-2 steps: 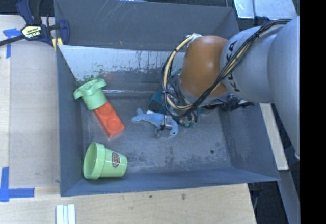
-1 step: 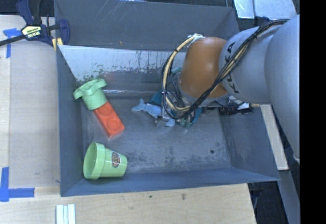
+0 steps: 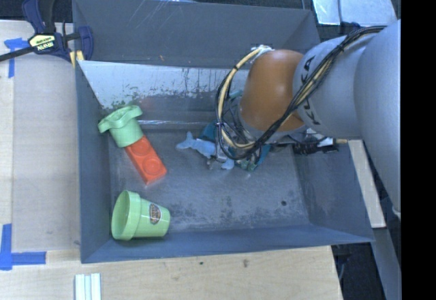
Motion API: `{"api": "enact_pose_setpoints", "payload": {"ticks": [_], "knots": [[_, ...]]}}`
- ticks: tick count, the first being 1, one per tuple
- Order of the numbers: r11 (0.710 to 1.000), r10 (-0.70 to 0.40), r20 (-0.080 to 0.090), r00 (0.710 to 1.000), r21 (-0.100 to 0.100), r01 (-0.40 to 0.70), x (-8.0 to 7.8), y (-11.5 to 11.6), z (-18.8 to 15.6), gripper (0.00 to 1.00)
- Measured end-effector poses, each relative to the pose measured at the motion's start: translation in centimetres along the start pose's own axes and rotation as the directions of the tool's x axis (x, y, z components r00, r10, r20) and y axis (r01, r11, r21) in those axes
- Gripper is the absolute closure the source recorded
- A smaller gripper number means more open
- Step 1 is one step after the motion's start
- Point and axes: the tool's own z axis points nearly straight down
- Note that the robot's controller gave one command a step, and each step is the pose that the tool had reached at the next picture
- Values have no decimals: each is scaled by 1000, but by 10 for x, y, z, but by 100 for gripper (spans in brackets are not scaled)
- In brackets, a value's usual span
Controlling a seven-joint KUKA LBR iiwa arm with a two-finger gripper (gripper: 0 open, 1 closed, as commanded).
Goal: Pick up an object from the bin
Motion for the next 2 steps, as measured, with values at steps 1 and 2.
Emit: {"api": "enact_pose_setpoints", "payload": {"ticks": [1,2], "knots": [[1000,0,-1,1000,0,0,1,0,-2,100],[1000,-1,-8,1000,2,1,3,0,-10,100]]}}
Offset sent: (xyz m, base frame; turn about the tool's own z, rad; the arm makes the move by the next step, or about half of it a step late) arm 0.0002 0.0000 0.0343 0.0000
